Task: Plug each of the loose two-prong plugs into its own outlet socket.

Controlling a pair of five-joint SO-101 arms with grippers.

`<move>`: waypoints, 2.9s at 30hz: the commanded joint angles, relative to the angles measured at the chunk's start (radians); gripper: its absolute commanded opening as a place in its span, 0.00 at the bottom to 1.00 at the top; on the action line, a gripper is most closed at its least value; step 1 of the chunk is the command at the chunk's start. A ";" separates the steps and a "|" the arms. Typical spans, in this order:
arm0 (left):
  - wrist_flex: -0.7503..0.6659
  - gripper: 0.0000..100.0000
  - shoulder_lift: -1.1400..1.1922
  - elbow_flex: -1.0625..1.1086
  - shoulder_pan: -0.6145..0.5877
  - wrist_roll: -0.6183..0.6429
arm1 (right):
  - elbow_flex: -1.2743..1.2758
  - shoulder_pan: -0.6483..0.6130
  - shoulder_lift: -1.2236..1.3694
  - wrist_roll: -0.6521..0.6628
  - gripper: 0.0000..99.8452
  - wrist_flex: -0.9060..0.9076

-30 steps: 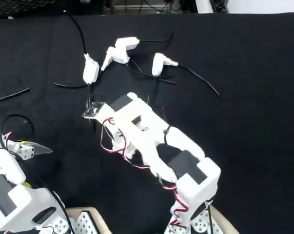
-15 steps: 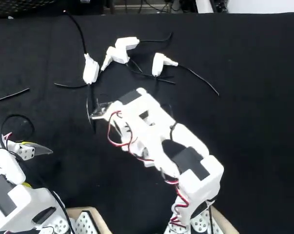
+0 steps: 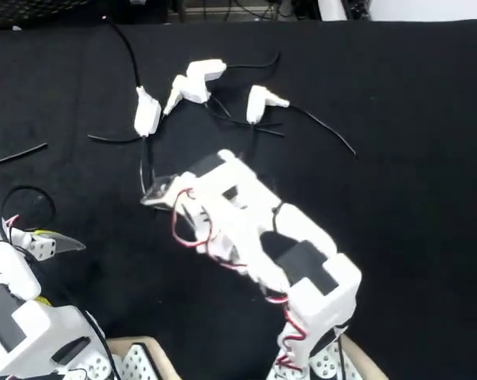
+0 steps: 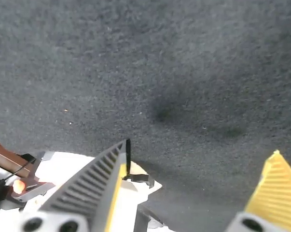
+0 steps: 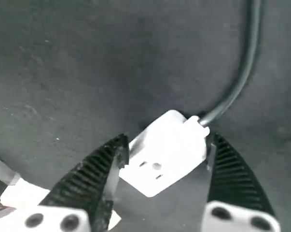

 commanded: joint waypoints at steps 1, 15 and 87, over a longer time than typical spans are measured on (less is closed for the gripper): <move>0.015 0.42 -0.038 -0.012 -0.007 -0.003 | 0.001 -0.048 -0.019 -0.020 0.16 -0.021; 0.018 0.42 -0.038 -0.061 0.002 -0.003 | -0.150 -0.032 -0.030 -0.026 0.01 0.003; -1.234 0.41 -1.508 0.961 0.963 -0.103 | -0.659 -0.057 -0.380 -0.491 0.01 0.322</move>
